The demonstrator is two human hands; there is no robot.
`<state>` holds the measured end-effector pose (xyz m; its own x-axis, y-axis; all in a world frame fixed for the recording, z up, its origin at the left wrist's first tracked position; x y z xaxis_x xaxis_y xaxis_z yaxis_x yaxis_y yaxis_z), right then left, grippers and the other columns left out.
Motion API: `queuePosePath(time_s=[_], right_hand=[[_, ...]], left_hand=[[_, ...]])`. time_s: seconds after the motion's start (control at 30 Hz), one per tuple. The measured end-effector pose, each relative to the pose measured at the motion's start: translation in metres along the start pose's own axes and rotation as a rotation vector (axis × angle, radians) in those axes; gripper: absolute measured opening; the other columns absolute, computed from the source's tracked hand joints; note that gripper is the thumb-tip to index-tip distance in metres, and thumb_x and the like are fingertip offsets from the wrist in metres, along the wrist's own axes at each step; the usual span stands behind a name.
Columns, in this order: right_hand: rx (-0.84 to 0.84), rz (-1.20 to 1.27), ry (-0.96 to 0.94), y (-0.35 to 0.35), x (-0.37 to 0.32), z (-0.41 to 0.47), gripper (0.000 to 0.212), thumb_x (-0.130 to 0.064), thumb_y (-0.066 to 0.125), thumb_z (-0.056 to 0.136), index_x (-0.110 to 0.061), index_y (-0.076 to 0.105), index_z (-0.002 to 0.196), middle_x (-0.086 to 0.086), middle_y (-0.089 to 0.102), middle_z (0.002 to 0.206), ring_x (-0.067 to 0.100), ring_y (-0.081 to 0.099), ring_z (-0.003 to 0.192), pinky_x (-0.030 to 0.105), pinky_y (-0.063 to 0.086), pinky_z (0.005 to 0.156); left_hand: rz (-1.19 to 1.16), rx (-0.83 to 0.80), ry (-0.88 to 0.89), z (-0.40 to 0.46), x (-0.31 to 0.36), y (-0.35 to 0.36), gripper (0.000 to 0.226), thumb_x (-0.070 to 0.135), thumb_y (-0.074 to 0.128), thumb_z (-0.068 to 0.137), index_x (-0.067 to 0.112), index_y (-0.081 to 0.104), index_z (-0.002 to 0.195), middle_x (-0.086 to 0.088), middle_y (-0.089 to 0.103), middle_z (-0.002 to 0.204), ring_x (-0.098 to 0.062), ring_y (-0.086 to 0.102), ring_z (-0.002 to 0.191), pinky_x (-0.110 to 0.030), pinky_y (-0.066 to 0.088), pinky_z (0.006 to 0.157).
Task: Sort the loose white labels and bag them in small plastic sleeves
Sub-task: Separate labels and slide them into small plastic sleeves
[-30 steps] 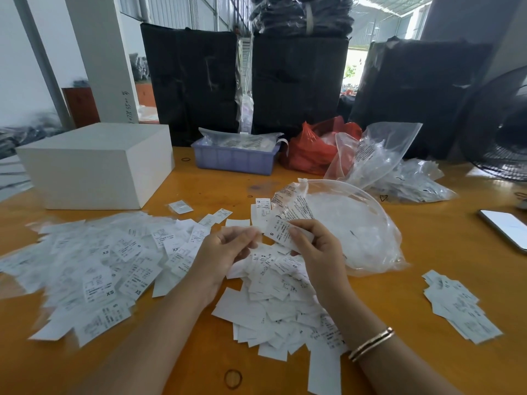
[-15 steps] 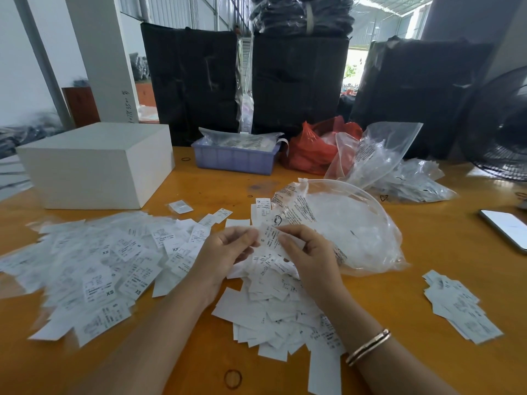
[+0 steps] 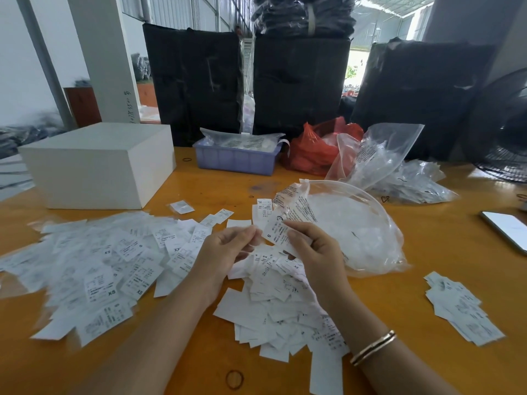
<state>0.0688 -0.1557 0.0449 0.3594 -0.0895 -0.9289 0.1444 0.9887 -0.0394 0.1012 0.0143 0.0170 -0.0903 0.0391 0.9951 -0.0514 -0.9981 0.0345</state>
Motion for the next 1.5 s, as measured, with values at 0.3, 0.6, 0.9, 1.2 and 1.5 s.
queuePosePath(time_s=[0.3, 0.6, 0.9, 1.2, 1.5], right_hand=[[-0.039, -0.241, -0.119, 0.004, -0.009, -0.002, 0.03, -0.016, 0.058, 0.092, -0.045, 0.063, 0.091, -0.024, 0.064, 0.07, 0.001, 0.048, 0.054, 0.019, 0.042, 0.051], [-0.011, -0.15, -0.08, -0.001, -0.005, -0.001, 0.028, -0.017, 0.057, 0.093, -0.044, 0.064, 0.096, -0.012, 0.067, 0.076, 0.01, 0.047, 0.057, 0.028, 0.04, 0.054], [-0.054, -0.228, -0.128, 0.004, -0.01, -0.004, 0.031, -0.014, 0.058, 0.092, -0.044, 0.063, 0.094, -0.026, 0.064, 0.075, -0.002, 0.053, 0.061, 0.015, 0.039, 0.056], [-0.005, -0.223, -0.157, -0.001, -0.012, -0.004, 0.031, -0.011, 0.057, 0.093, -0.041, 0.063, 0.097, -0.026, 0.063, 0.069, -0.002, 0.051, 0.052, 0.009, 0.035, 0.046], [0.003, -0.221, -0.168, -0.001, -0.013, -0.004, 0.029, -0.011, 0.056, 0.093, -0.039, 0.064, 0.098, -0.025, 0.063, 0.068, -0.001, 0.05, 0.051, 0.009, 0.034, 0.046]], left_hand=[[0.003, 0.0, -0.01, 0.001, -0.003, -0.001, 0.032, 0.055, 0.065, 0.066, 0.028, 0.076, 0.076, 0.006, 0.073, 0.083, -0.011, 0.065, 0.084, -0.022, 0.048, 0.072], [0.044, 0.04, 0.004, 0.002, -0.002, -0.005, 0.05, 0.064, 0.064, 0.056, 0.022, 0.075, 0.081, 0.009, 0.072, 0.077, 0.0, 0.064, 0.068, -0.016, 0.048, 0.064], [0.031, 0.05, -0.007, 0.003, -0.004, -0.007, 0.039, 0.059, 0.064, 0.062, 0.024, 0.075, 0.076, 0.007, 0.073, 0.081, 0.002, 0.063, 0.067, -0.015, 0.046, 0.064], [0.042, 0.056, -0.017, 0.004, -0.006, -0.007, 0.035, 0.053, 0.064, 0.07, 0.022, 0.075, 0.082, 0.007, 0.072, 0.08, -0.001, 0.063, 0.07, -0.017, 0.047, 0.065], [0.051, 0.058, -0.014, 0.003, -0.005, -0.007, 0.046, 0.059, 0.062, 0.064, 0.02, 0.074, 0.084, 0.009, 0.072, 0.078, -0.004, 0.063, 0.074, -0.019, 0.047, 0.067]])
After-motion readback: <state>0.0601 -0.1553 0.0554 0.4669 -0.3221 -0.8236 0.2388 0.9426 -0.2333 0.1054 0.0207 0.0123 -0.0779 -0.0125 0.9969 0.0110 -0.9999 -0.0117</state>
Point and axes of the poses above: each hand's wrist, its own z-axis towards the middle knuckle, its own y-axis out of the palm, x = y × z, the point moved 9 cm from there along z, towards the middle knuckle
